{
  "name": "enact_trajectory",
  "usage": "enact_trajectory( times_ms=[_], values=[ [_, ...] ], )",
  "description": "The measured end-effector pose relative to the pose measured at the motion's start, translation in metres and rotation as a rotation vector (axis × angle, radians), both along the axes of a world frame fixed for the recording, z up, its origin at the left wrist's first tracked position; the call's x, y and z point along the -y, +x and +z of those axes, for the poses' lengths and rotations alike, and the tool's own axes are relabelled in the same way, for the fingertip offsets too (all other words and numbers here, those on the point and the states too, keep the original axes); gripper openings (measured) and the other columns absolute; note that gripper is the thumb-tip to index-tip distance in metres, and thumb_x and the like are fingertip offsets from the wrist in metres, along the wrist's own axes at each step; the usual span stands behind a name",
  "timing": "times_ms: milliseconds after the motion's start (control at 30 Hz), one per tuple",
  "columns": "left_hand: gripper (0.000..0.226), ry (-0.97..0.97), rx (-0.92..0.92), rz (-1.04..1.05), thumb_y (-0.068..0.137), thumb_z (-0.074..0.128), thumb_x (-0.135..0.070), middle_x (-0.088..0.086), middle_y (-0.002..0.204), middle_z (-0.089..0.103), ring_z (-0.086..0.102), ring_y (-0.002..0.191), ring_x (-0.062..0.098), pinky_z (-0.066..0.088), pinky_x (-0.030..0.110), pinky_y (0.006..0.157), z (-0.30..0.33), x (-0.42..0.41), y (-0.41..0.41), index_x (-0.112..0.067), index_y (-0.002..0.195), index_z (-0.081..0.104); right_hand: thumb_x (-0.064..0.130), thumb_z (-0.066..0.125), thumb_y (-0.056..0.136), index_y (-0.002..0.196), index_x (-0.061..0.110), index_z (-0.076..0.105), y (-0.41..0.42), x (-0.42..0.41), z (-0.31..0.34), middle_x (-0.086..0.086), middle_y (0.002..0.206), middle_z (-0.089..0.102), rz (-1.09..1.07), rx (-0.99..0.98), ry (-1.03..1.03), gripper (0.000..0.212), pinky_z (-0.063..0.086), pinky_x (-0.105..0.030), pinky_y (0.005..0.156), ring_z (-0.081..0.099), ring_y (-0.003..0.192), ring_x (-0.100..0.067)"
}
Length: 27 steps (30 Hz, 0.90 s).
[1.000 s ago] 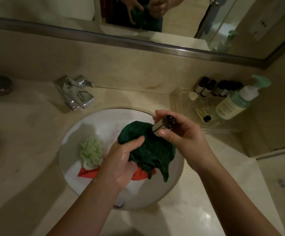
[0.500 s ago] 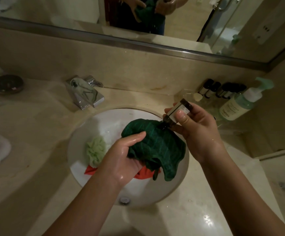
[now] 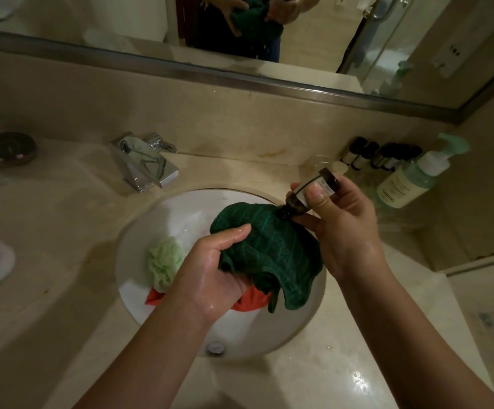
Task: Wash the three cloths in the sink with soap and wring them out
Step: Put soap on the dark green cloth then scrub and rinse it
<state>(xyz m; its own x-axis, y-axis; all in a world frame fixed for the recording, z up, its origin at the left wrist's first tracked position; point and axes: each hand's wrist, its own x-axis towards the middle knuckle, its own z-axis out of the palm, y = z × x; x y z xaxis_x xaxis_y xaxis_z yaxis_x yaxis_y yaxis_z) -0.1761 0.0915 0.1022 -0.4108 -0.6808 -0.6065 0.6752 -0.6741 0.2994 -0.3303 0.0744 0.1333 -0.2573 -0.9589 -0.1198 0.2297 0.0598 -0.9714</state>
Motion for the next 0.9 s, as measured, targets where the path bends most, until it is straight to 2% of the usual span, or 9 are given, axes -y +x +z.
enact_trajectory(
  times_ms=[100, 300, 433, 533, 633, 667, 800, 900],
  values=[
    [0.04, 0.0, 0.003, 0.005, 0.067, 0.064, -0.008, 0.016, 0.104, 0.073, 0.073, 0.086, 0.029, 0.06, 0.037, 0.066, 0.0011, 0.0005, -0.0009, -0.004, 0.106, 0.069, 0.019, 0.063, 0.072, 0.095, 0.008, 0.061, -0.0004, 0.0008, 0.0008, -0.003, 0.083, 0.071, 0.01, 0.076, 0.025, 0.026, 0.058, -0.027, 0.062, 0.071, 0.074, -0.015],
    [0.035, -0.011, 0.011, 0.005, 0.066, 0.063, -0.008, 0.016, 0.103, 0.073, 0.073, 0.088, 0.029, 0.053, 0.041, 0.075, 0.0031, 0.0002, -0.001, -0.003, 0.1, 0.071, 0.021, 0.064, 0.071, 0.1, 0.006, 0.061, -0.0025, -0.0004, 0.0009, -0.006, 0.089, 0.071, 0.018, 0.118, 0.049, 0.033, 0.058, -0.026, 0.063, 0.071, 0.08, -0.018],
    [0.035, -0.022, 0.006, 0.011, 0.067, 0.063, -0.007, 0.014, 0.101, 0.074, 0.074, 0.085, 0.028, 0.055, 0.039, 0.071, 0.0042, 0.0015, -0.0025, -0.004, 0.101, 0.07, 0.012, 0.061, 0.077, 0.094, 0.006, 0.059, 0.0002, -0.0001, 0.0008, -0.002, 0.078, 0.07, -0.027, 0.089, 0.006, 0.018, 0.058, -0.026, 0.061, 0.07, 0.069, -0.015],
    [0.031, -0.008, 0.007, 0.016, 0.067, 0.063, -0.007, 0.015, 0.102, 0.074, 0.074, 0.085, 0.028, 0.054, 0.04, 0.074, 0.0029, 0.0042, -0.0042, -0.003, 0.097, 0.073, 0.01, 0.061, 0.08, 0.092, 0.009, 0.06, 0.0009, 0.0011, -0.001, 0.0, 0.077, 0.071, -0.049, 0.092, 0.015, 0.012, 0.059, -0.029, 0.065, 0.07, 0.069, -0.014],
    [0.021, -0.012, 0.002, 0.01, 0.068, 0.063, -0.007, 0.015, 0.101, 0.074, 0.074, 0.084, 0.028, 0.053, 0.041, 0.075, 0.0034, 0.0063, -0.0042, -0.004, 0.082, 0.079, 0.02, 0.064, 0.073, 0.099, 0.009, 0.062, -0.0007, 0.0025, -0.0001, -0.006, 0.088, 0.07, -0.03, 0.119, 0.037, 0.028, 0.058, -0.028, 0.066, 0.07, 0.075, -0.016],
    [0.022, -0.02, 0.004, 0.0, 0.068, 0.064, -0.009, 0.015, 0.101, 0.074, 0.074, 0.084, 0.028, 0.053, 0.041, 0.075, 0.0047, 0.0066, -0.0041, -0.004, 0.084, 0.078, 0.022, 0.064, 0.071, 0.1, 0.009, 0.062, -0.0017, 0.0026, 0.0004, -0.007, 0.091, 0.07, -0.014, 0.11, 0.039, 0.032, 0.058, -0.028, 0.067, 0.071, 0.077, -0.017],
    [0.044, -0.06, 0.1, -0.054, 0.069, 0.068, -0.014, 0.014, 0.106, 0.073, 0.073, 0.091, 0.027, 0.059, 0.035, 0.063, 0.0089, 0.0085, -0.0068, -0.006, 0.112, 0.069, 0.021, 0.065, 0.071, 0.1, 0.01, 0.062, -0.0012, 0.0011, 0.0021, -0.004, 0.09, 0.074, 0.068, -0.002, -0.019, 0.031, 0.059, -0.033, 0.075, 0.071, 0.084, -0.022],
    [0.048, -0.037, 0.166, -0.068, 0.068, 0.07, -0.011, 0.015, 0.108, 0.073, 0.071, 0.096, 0.03, 0.059, 0.036, 0.061, 0.007, 0.0097, -0.0087, -0.006, 0.116, 0.068, 0.019, 0.072, 0.077, 0.102, 0.012, 0.061, 0.0, 0.0005, 0.0048, 0.0, 0.089, 0.074, 0.078, -0.059, -0.081, 0.028, 0.059, -0.034, 0.072, 0.072, 0.085, -0.02]
  ],
)
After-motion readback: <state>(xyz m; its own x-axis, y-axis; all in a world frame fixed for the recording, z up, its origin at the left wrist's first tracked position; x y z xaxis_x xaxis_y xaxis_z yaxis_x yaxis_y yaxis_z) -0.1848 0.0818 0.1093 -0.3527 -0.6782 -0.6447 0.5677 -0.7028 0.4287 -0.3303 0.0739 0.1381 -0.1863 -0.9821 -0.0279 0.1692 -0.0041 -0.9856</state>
